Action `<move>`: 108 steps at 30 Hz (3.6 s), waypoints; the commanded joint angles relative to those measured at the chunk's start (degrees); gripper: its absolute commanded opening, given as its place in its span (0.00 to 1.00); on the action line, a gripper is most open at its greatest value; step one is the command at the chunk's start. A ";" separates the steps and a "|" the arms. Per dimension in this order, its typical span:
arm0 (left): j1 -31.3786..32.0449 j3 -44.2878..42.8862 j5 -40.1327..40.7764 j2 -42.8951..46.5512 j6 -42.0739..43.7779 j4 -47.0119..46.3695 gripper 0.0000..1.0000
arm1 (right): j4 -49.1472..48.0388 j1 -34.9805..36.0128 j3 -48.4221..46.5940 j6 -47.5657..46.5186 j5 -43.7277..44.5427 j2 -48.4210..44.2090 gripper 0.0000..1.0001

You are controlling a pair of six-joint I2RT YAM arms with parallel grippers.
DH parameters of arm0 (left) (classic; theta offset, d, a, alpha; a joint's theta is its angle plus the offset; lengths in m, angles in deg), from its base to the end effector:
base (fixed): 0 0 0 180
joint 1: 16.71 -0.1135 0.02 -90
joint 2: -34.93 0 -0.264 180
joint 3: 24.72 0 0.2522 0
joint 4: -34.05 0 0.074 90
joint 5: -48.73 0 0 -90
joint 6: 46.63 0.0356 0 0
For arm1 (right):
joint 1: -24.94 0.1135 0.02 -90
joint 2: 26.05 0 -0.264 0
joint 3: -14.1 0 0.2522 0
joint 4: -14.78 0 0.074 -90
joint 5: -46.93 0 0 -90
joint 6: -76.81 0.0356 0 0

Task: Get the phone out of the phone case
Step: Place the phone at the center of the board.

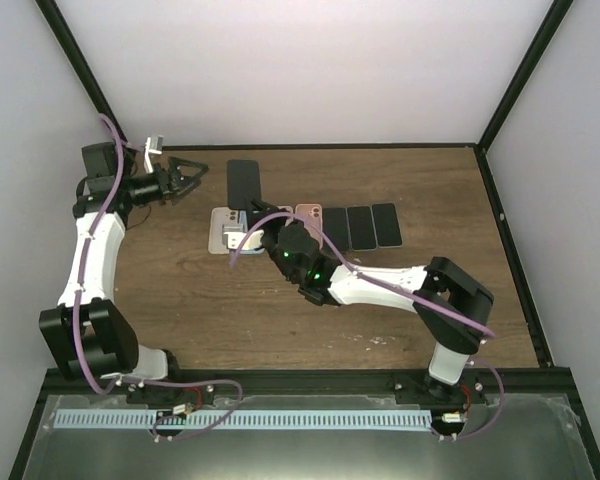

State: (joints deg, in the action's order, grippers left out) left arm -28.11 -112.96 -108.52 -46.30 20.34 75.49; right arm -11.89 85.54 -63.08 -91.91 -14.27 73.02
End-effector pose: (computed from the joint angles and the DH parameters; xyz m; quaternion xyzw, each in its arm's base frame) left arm 0.3030 0.0276 0.3556 0.0285 0.7801 -0.5267 0.3365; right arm 0.2115 0.3405 0.2889 -0.5512 0.3995 -0.2785 0.6775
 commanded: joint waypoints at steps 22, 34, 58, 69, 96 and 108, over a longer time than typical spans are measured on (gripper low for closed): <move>7.62 7.69 -9.54 0.11 -24.25 -19.01 0.32 | -26.18 4.94 0.57 -17.06 0.22 2.71 0.01; 7.21 7.44 -8.88 0.48 -28.61 -22.33 0.04 | -29.85 4.92 1.92 -18.44 0.23 4.09 0.51; 1.79 4.07 -2.33 3.18 -17.50 -31.97 0.00 | 62.15 -12.41 -32.30 57.17 -40.63 -2.74 0.95; 7.25 9.00 -2.67 7.39 -27.72 -53.11 0.00 | 59.19 -22.51 -37.24 85.60 -77.32 -2.16 0.81; 11.81 13.45 -0.70 10.32 -33.79 -64.02 0.00 | 41.59 -24.82 -39.48 114.50 -89.64 2.62 0.19; 12.15 12.72 1.14 9.95 -27.73 -54.68 0.51 | 39.93 -28.28 -35.13 116.48 -91.31 0.51 0.01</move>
State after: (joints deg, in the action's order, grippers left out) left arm -15.98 -99.63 -108.82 -36.90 -12.20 17.28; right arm 30.76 59.57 -99.58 23.02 -104.61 75.68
